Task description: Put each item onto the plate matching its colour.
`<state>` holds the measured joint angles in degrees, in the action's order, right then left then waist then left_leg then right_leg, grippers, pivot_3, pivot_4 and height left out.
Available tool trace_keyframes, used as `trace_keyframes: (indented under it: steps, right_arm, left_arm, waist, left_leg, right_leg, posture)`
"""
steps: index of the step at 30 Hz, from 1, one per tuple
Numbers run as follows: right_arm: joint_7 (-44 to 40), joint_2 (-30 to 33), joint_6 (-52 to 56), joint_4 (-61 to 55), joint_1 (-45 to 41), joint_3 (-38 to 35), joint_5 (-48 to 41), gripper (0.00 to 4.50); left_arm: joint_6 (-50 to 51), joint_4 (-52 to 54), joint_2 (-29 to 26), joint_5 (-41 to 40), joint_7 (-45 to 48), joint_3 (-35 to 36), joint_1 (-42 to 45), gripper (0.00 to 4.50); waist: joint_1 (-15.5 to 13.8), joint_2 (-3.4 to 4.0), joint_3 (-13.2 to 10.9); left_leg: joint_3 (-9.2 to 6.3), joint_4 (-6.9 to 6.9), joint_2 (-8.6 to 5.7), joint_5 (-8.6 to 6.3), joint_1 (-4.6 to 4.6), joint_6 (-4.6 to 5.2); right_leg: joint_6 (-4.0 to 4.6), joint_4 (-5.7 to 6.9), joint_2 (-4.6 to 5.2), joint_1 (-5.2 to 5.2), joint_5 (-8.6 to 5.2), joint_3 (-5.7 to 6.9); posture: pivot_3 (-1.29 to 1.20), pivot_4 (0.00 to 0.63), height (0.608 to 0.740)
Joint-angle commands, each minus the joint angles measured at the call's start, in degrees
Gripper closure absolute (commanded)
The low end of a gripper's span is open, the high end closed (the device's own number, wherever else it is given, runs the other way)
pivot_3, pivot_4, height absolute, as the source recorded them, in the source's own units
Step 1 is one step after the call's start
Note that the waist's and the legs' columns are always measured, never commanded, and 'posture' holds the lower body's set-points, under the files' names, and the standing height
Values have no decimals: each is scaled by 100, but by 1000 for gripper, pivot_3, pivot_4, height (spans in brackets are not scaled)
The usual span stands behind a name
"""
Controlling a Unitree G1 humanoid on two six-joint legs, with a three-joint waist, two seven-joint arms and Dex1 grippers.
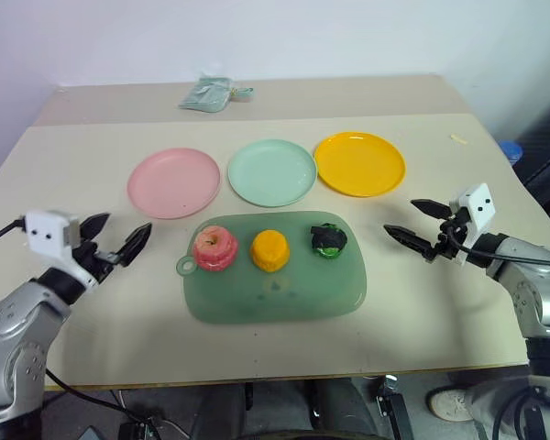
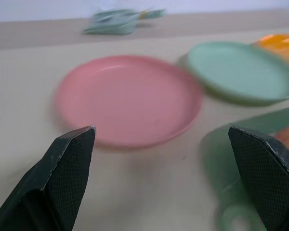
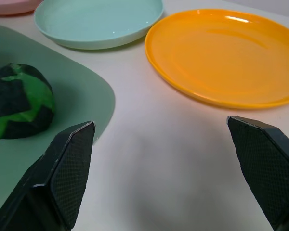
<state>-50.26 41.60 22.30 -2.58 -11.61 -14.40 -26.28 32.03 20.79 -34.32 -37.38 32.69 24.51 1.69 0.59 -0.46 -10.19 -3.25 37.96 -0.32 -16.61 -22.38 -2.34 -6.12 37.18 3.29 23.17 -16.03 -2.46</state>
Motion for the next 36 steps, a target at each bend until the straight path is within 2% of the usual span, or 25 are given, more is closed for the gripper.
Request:
trace_keyframes:
  steps: [1, 3, 9, 14, 19, 23, 25, 28, 33, 35, 36]
  right_arm:
    - [-178, 169, 512, -1117, 338, -305, -679, 36]
    - [-257, 249, 800, -1538, 529, -260, -897, 36]
    - [-209, 306, 1149, -2336, 965, -148, -1125, 36]
    - [-22, 202, 1189, -2456, 974, -79, -1127, 36]
    - [85, 183, 1174, -2507, 923, -9, -1129, 0]
    - [115, 199, 1152, -2481, 861, 3, -1132, 0]
    - [128, 190, 1129, -2439, 799, 51, -1100, 0]
    - [149, 164, 1103, -2384, 683, 148, -1065, 0]
    - [234, 75, 1036, -2257, 402, 356, -958, 0]
    - [343, -20, 1199, -2229, 176, 452, -1054, 0]
    - [397, -59, 1270, -2262, 85, 522, -1075, 0]
  left_arm:
    - [288, 190, -315, -320, 728, -707, 534, 0]
    - [321, 175, -486, -258, 1037, -1024, 695, 0]
    - [-163, -329, -1035, 801, 1723, -2175, 1045, 0]
    - [-502, -716, -1072, 1375, 1882, -2597, 1187, 0]
    - [-587, -903, -815, 1224, 1756, -2224, 1234, 1440]
    - [-628, -1310, -499, 963, 1259, -1487, 1553, 1440]
    - [-594, -1887, -332, 1235, 583, -1311, 2060, 1440]
    - [-472, -2677, -218, 1749, -96, -1448, 2682, 1440]
    - [-581, -3932, 54, 2317, -601, -1686, 3436, 1440]
    - [-681, -4298, 150, 2414, -752, -1650, 3657, 481]
    - [-758, -4395, 175, 2449, -774, -1628, 3719, 163]
  waist:
    - [2, 0, 0]
    - [26, 1, 0]
    - [28, 4, -1]
    - [3, 3, -2]
    - [5, 2, -2]
    - [2, 1, -3]
    - [-11, -3, -4]
    - [-4, -9, -4]
    - [4, -9, -4]
    - [18, -13, -7]
    - [18, -17, -9]
  left_leg:
    - [-2, 1, 0, 0, -1, 0]
    - [-1, 0, -1, 0, -1, 1]
    - [2, -2, 1, -2, 2, 3]
    - [1, 1, 2, -2, 1, 3]
    - [-1, 2, 7, -2, 1, 3]
    - [-4, 2, 7, -2, 0, 3]
    - [-6, 6, 7, -1, -1, 3]
    - [-9, 13, -6, -1, -1, 3]
    - [-7, 11, -13, -2, -2, 4]
    - [-8, 11, -13, -2, -3, 4]
    - [-8, 11, -13, -1, -5, 3]
  right_leg:
    - [0, -1, -1, -1, 0, 0]
    - [-1, -1, -2, -2, 0, -1]
    - [2, -2, -22, 2, -1, -7]
    - [2, -3, -23, -1, -1, -7]
    - [1, -2, -19, -1, -1, -7]
    - [1, -1, -19, 0, -1, -5]
    - [1, 1, -19, 0, -1, -3]
    - [-1, 3, -19, -3, 0, 0]
    - [-2, 3, -17, 0, 0, -1]
    - [-2, 4, -17, 3, 0, -2]
    - [-2, 6, -18, 7, 0, -2]
  posture:
    - [0, 150, 740]
    - [0, 150, 740]
    - [0, 150, 740]
    - [0, 150, 740]
    - [0, 150, 740]
    - [0, 150, 740]
    - [0, 150, 740]
    - [0, 150, 740]
    - [0, 150, 740]
    - [0, 150, 740]
    - [0, 150, 740]
